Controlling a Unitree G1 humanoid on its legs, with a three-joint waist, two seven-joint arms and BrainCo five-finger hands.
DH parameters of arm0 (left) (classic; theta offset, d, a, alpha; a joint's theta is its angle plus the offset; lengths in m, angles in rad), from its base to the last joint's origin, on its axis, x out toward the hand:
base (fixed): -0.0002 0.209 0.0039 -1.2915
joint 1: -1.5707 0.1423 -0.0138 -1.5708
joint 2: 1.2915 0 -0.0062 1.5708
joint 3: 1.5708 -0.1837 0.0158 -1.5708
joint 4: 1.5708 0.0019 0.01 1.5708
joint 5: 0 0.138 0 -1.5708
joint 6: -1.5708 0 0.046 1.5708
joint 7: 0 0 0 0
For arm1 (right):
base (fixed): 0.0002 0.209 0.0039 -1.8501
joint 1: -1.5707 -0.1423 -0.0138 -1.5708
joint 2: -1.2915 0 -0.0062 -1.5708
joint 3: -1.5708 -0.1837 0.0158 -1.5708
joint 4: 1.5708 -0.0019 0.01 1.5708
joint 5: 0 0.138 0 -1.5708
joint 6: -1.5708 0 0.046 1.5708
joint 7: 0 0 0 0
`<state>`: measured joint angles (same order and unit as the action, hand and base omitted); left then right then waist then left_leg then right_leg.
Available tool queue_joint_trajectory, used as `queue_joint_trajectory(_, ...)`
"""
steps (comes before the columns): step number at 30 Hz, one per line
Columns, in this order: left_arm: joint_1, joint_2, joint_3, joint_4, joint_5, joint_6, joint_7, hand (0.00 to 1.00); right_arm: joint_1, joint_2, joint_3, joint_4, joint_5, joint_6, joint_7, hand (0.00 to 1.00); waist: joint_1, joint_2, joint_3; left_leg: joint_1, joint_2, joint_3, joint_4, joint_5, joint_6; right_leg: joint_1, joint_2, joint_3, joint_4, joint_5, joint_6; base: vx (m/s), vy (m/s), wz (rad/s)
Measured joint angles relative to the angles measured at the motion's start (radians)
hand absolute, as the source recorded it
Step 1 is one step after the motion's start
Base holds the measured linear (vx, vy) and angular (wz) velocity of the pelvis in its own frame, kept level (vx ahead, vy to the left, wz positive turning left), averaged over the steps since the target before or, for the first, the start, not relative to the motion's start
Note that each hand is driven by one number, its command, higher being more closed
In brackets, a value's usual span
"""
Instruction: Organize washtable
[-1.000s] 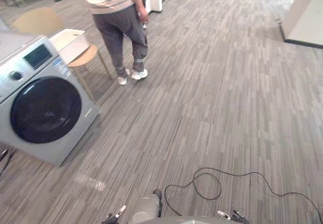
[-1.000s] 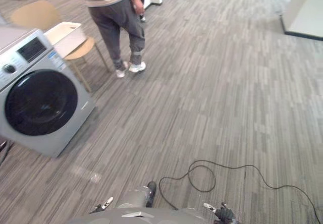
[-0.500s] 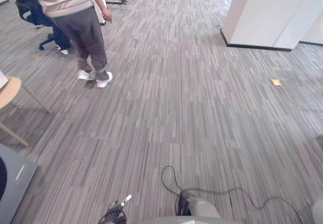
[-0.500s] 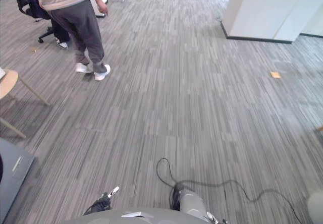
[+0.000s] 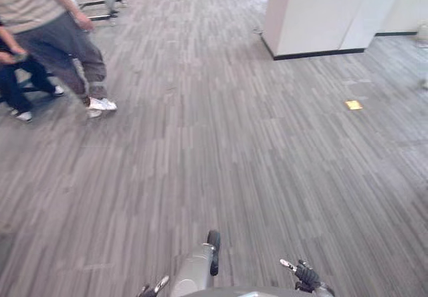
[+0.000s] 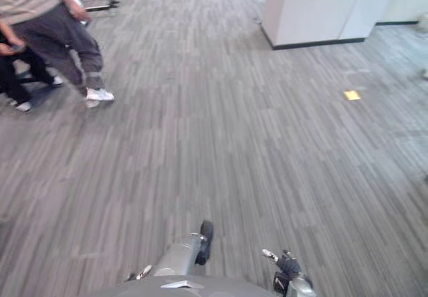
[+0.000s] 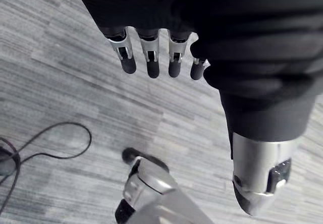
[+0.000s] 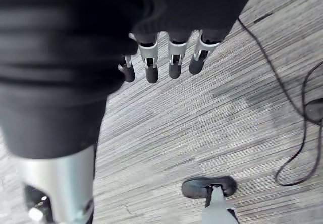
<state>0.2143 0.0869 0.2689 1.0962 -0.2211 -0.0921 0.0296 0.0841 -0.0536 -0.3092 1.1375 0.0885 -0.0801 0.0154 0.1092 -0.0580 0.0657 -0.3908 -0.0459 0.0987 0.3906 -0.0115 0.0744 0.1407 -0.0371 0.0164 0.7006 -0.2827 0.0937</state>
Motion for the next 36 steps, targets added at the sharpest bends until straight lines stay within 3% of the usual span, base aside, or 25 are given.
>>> queue_joint_trajectory(2, -0.014, 0.038, -0.038, 0.000, -0.008, 0.001, 0.000, 0.00, 0.027, 0.024, -0.048, 0.002, 0.008, -0.001, 0.006, 0.00, -0.036, -0.031, 0.010, 0.103, -0.059, -0.037, -0.008, -0.078, 0.018, -0.128, -0.029, -0.007, 0.319, 0.257, 0.025, 0.56, -0.002, 0.65)
queue_joint_trajectory(5, -0.054, 0.028, -0.040, -0.013, -0.003, 0.006, -0.003, 0.00, 0.061, 0.019, -0.099, -0.020, 0.007, -0.005, 0.016, 0.00, -0.062, -0.009, 0.011, 0.320, -0.061, -0.113, -0.072, -0.184, 0.032, -0.320, -0.033, -0.083, 0.433, 0.134, -0.074, 0.76, -0.088, 0.53)
queue_joint_trajectory(6, -0.068, 0.013, -0.039, -0.021, 0.003, 0.004, -0.009, 0.00, 0.097, 0.024, -0.109, -0.041, 0.007, -0.004, 0.018, 0.00, -0.072, 0.011, 0.005, 0.385, -0.039, -0.148, -0.102, -0.220, 0.032, -0.391, -0.026, -0.122, 0.318, 0.077, -0.083, 0.72, -0.118, 0.62)
queue_joint_trajectory(8, -0.104, -0.010, -0.040, -0.019, 0.002, 0.003, -0.014, 0.00, 0.132, 0.021, -0.127, -0.041, 0.009, 0.001, 0.016, 0.00, -0.089, 0.037, 0.009, 0.489, -0.003, -0.205, -0.136, -0.282, 0.036, -0.446, -0.018, -0.180, -0.004, 0.070, -0.052, 0.74, -0.196, 0.85)
queue_joint_trajectory(9, -0.114, -0.027, -0.039, -0.021, 0.003, 0.002, -0.019, 0.00, 0.157, 0.028, -0.127, -0.036, 0.010, 0.008, 0.014, 0.00, -0.099, 0.036, 0.009, 0.553, 0.009, -0.234, -0.164, -0.318, 0.038, -0.459, -0.023, -0.206, -0.263, 0.123, -0.017, 0.81, -0.268, 0.82)
queue_joint_trajectory(11, -0.113, -0.061, -0.009, -0.032, 0.018, 0.002, -0.024, 0.00, 0.176, 0.023, -0.124, -0.039, 0.009, 0.013, 0.007, 0.00, -0.112, 0.045, -0.006, 0.629, 0.031, -0.263, -0.206, -0.367, 0.026, -0.506, -0.036, -0.220, -0.481, 0.185, -0.010, 0.76, -0.360, 0.66)
queue_joint_trajectory(13, -0.094, -0.095, 0.042, -0.018, 0.050, 0.002, -0.027, 0.00, 0.180, 0.017, -0.119, -0.035, 0.007, 0.028, 0.008, 0.00, -0.133, 0.067, -0.028, 0.617, 0.049, -0.285, -0.016, -0.397, 0.026, -0.507, -0.015, -0.224, -0.422, 0.309, -0.081, 0.63, -0.335, 0.71)
queue_joint_trajectory(14, -0.101, -0.106, 0.081, -0.017, 0.053, 0.005, -0.028, 0.00, 0.185, 0.007, -0.132, -0.039, 0.007, 0.027, 0.008, 0.00, -0.133, 0.091, -0.028, 0.536, 0.057, -0.278, 0.223, -0.363, -0.023, -0.469, -0.001, -0.226, -0.412, 0.370, -0.120, 0.54, -0.282, 0.34)
queue_joint_trajectory(15, -0.098, -0.137, 0.127, -0.027, 0.052, 0.007, -0.025, 0.00, 0.183, -0.033, -0.121, -0.043, 0.007, 0.028, 0.004, 0.00, -0.112, 0.143, -0.031, 0.421, 0.087, -0.267, 0.498, -0.148, -0.093, -0.415, 0.040, -0.246, -0.389, 0.292, -0.133, 0.49, -0.264, 0.07)
queue_joint_trajectory(16, -0.079, -0.147, 0.148, -0.037, 0.047, 0.005, -0.021, 0.00, 0.175, -0.048, -0.116, -0.052, 0.007, 0.028, -0.001, 0.00, -0.098, 0.141, -0.026, 0.351, 0.096, -0.244, 0.629, 0.117, -0.147, -0.360, 0.059, -0.234, -0.388, 0.239, -0.142, 0.39, -0.210, -0.19)
queue_joint_trajectory(17, -0.075, -0.143, 0.142, -0.041, 0.039, 0.004, -0.022, 0.00, 0.174, -0.050, -0.113, -0.063, 0.007, 0.028, -0.010, 0.00, -0.083, 0.143, -0.017, 0.292, 0.111, -0.219, 0.751, 0.156, -0.137, -0.295, 0.070, -0.224, -0.397, 0.189, -0.164, 0.28, -0.176, -0.19)
queue_joint_trajectory(18, -0.082, -0.124, 0.127, -0.054, 0.012, 0.000, -0.026, 0.00, 0.162, -0.045, -0.098, -0.063, 0.008, 0.033, -0.016, 0.00, -0.063, 0.123, -0.001, 0.210, 0.124, -0.160, 0.866, 0.066, -0.085, -0.194, 0.077, -0.207, -0.412, 0.138, -0.167, 0.19, -0.153, -0.27)
queue_joint_trajectory(19, -0.081, -0.102, 0.108, -0.068, -0.004, -0.001, -0.029, 0.00, 0.124, -0.038, -0.062, -0.062, 0.008, 0.039, -0.015, 0.00, -0.053, 0.099, 0.000, 0.121, 0.121, -0.124, 0.891, -0.032, -0.071, -0.107, 0.076, -0.180, -0.452, 0.103, -0.173, 0.08, -0.095, -0.38)
queue_joint_trajectory(22, -0.078, -0.051, 0.069, -0.076, -0.008, -0.004, -0.030, 0.00, 0.010, -0.034, 0.009, -0.062, 0.011, 0.031, -0.015, 0.00, -0.028, 0.059, 0.014, -0.036, 0.072, -0.108, 0.605, -0.151, -0.083, 0.039, 0.051, -0.116, -0.549, 0.070, -0.163, -0.20, 0.005, -0.76)
queue_joint_trajectory(23, -0.061, -0.039, 0.044, -0.073, -0.008, -0.001, -0.029, 0.00, -0.040, -0.034, 0.048, -0.065, 0.012, 0.014, -0.014, 0.00, -0.007, 0.052, 0.017, -0.056, 0.057, -0.129, 0.318, -0.142, -0.103, 0.086, 0.034, -0.076, -0.571, 0.047, -0.149, -0.38, 0.105, -1.23)
queue_joint_trajectory(24, -0.032, -0.045, 0.026, -0.065, -0.007, 0.001, -0.023, 0.00, -0.070, -0.030, 0.073, -0.072, 0.013, -0.006, -0.012, 0.00, 0.011, 0.071, 0.015, -0.041, 0.073, -0.153, -0.013, -0.093, -0.139, 0.149, 0.036, -0.024, -0.599, 0.027, -0.147, -0.30, 0.141, -1.19)
queue_joint_trajectory(25, -0.016, -0.051, 0.010, -0.055, -0.006, 0.001, -0.019, 0.00, -0.072, -0.036, 0.077, -0.077, 0.012, -0.016, -0.012, 0.00, 0.014, 0.096, 0.008, -0.040, 0.092, -0.165, -0.125, -0.076, -0.146, 0.182, 0.052, -0.002, -0.608, 0.023, -0.153, 0.25, 0.186, -0.89)
queue_joint_trajectory(26, 0.020, -0.053, -0.017, -0.017, -0.006, 0.005, -0.019, 0.00, -0.069, -0.030, 0.084, -0.072, 0.011, -0.020, -0.011, 0.00, 0.020, 0.114, -0.003, -0.057, 0.104, -0.157, -0.105, 0.030, -0.132, 0.232, 0.065, 0.038, -0.576, -0.005, -0.173, 0.73, 0.148, -0.61)
queue_joint_trajectory(27, 0.047, -0.034, -0.009, 0.012, -0.006, 0.006, -0.015, 0.00, -0.050, 0.003, 0.091, -0.059, 0.012, -0.019, -0.005, 0.00, 0.020, 0.071, -0.041, -0.062, 0.074, -0.109, -0.038, 0.089, -0.110, 0.205, 0.016, 0.060, -0.459, -0.027, -0.155, 0.92, 0.114, -0.47)
queue_joint_trajectory(28, 0.055, -0.019, -0.002, 0.021, -0.008, 0.005, -0.015, 0.00, -0.041, 0.012, 0.093, -0.048, 0.011, -0.020, -0.001, 0.00, 0.010, 0.028, -0.058, -0.059, 0.049, -0.094, -0.016, 0.075, -0.089, 0.169, -0.010, 0.071, -0.361, -0.026, -0.150, 0.86, 0.057, -0.07)
queue_joint_trajectory(29, 0.051, 0.009, 0.003, 0.034, -0.007, 0.005, -0.011, 0.00, -0.029, 0.021, 0.081, -0.022, 0.011, -0.020, 0.006, 0.00, -0.004, -0.018, -0.058, -0.035, -0.005, -0.079, 0.024, 0.004, -0.055, 0.082, -0.043, 0.099, -0.115, 0.046, -0.064, 0.71, 0.084, 0.43)
queue_joint_trajectory(30, 0.023, 0.023, 0.003, 0.043, -0.009, 0.007, -0.006, 0.00, -0.021, 0.021, 0.050, 0.006, 0.011, -0.019, 0.006, 0.00, -0.024, -0.040, -0.021, 0.032, -0.046, -0.084, 0.051, -0.054, -0.022, 0.008, -0.041, 0.134, 0.127, 0.227, 0.015, 0.60, 0.080, 0.50)
queue_joint_trajectory(31, 0.015, 0.029, 0.001, 0.042, -0.011, 0.008, -0.004, 0.00, -0.014, 0.021, 0.038, 0.017, 0.011, -0.018, 0.006, 0.00, -0.023, -0.039, -0.001, 0.074, -0.062, -0.086, 0.053, -0.074, -0.015, -0.028, -0.045, 0.132, 0.239, 0.269, 0.040, 0.57, 0.034, 0.41)
queue_joint_trajectory(33, 0.003, 0.025, -0.003, 0.037, -0.042, 0.011, -0.001, 0.00, 0.014, 0.020, -0.005, 0.011, 0.046, -0.021, 0.014, 0.00, -0.042, -0.015, 0.014, 0.236, -0.081, -0.106, 0.008, -0.160, 0.016, -0.164, -0.072, 0.019, 0.442, 0.199, -0.071, 0.67, -0.036, 0.09)
queue_joint_trajectory(36, -0.048, 0.005, -0.026, 0.004, -0.047, 0.007, -0.007, 0.00, 0.016, 0.009, -0.060, -0.026, 0.048, -0.026, 0.031, 0.00, -0.063, 0.027, 0.017, 0.446, -0.040, -0.148, -0.108, -0.237, 0.038, -0.359, -0.042, -0.159, 0.220, 0.029, -0.092, 0.64, -0.079, 0.17)
